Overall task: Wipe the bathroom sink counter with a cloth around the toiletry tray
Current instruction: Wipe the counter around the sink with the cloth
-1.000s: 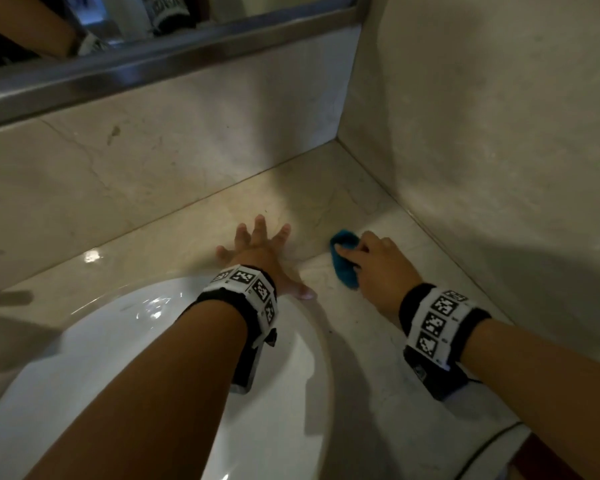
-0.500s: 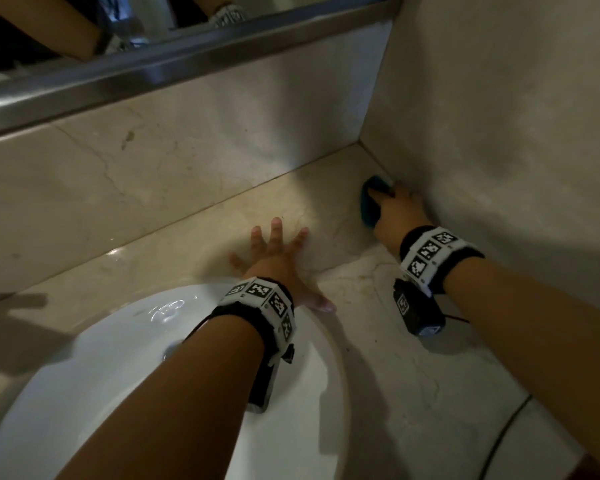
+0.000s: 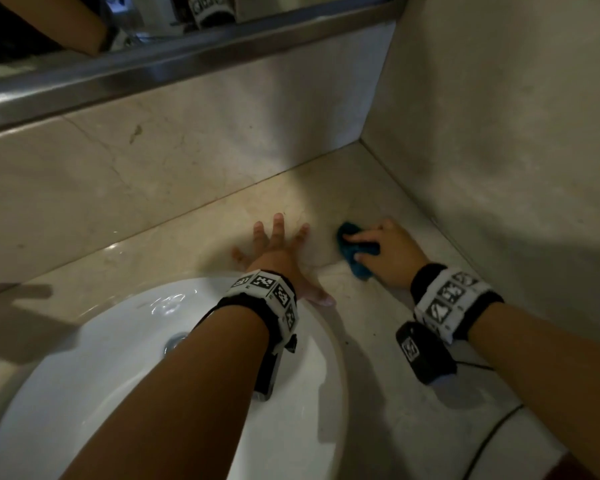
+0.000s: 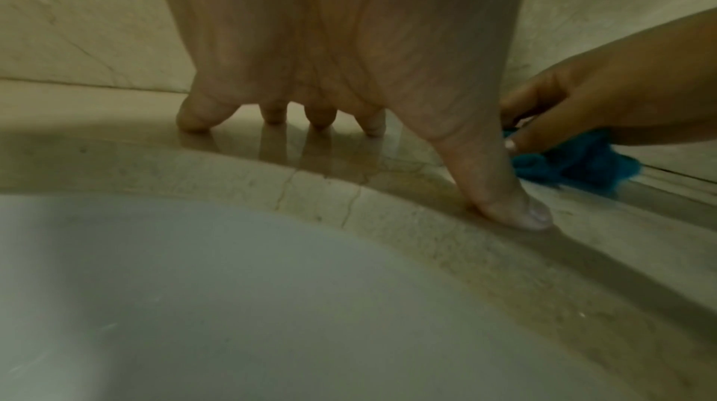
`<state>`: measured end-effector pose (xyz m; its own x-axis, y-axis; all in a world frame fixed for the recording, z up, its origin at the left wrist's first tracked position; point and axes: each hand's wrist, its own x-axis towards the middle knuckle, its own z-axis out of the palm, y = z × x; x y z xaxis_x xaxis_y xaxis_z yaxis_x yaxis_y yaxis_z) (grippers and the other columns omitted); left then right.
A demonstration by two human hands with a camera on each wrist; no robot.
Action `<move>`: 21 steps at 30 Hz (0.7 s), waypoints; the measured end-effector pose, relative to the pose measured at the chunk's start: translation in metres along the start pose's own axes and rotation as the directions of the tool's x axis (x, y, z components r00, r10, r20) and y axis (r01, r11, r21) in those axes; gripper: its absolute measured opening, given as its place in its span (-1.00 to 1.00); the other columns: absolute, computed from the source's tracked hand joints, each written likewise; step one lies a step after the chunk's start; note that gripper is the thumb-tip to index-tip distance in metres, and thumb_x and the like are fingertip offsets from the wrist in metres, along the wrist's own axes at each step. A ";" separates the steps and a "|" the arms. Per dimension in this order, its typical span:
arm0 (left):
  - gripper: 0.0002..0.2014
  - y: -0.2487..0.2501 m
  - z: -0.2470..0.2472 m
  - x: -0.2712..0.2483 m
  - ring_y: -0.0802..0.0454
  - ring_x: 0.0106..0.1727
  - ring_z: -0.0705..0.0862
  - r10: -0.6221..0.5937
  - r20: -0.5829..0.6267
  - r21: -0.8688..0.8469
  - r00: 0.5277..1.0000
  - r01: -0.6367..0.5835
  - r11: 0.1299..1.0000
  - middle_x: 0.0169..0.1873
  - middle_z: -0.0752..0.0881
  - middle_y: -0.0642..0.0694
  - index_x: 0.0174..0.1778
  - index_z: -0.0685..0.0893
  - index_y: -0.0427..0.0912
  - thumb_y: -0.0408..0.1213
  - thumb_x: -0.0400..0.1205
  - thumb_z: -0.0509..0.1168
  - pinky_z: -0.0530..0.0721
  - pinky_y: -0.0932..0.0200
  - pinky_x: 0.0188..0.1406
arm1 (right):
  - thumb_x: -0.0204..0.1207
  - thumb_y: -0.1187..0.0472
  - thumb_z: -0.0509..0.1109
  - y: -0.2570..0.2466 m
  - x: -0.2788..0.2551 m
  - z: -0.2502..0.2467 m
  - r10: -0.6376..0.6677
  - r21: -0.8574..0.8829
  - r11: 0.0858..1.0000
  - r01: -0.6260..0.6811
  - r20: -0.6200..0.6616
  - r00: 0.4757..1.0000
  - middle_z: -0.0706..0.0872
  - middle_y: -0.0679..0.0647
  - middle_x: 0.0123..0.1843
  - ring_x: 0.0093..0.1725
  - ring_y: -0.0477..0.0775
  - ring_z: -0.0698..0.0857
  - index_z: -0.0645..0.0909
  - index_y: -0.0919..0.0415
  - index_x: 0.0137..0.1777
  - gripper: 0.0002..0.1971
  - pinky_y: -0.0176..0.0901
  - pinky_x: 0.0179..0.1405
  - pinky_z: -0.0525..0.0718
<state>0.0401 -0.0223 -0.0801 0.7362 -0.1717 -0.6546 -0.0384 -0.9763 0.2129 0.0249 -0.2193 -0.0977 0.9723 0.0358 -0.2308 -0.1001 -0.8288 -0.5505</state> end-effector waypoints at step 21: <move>0.35 -0.004 0.005 0.001 -0.20 0.61 -0.43 0.037 -0.043 0.068 0.998 -0.034 0.997 0.60 -0.46 0.05 0.59 -0.29 0.35 0.42 0.06 0.51 -0.19 -0.60 0.44 | 0.56 0.38 0.26 0.028 -0.022 -0.012 0.081 -0.072 0.993 -0.094 -0.171 0.982 0.55 0.11 0.01 -0.01 0.21 0.63 0.69 0.14 0.23 -0.68 -0.32 -0.13 0.42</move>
<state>0.0374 -0.0196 -0.0853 0.7629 -0.2020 -0.6142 -0.1097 -0.9766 0.1850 0.0029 -0.2500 -0.0984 0.9828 -0.1275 -0.1337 -0.1760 -0.8665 -0.4672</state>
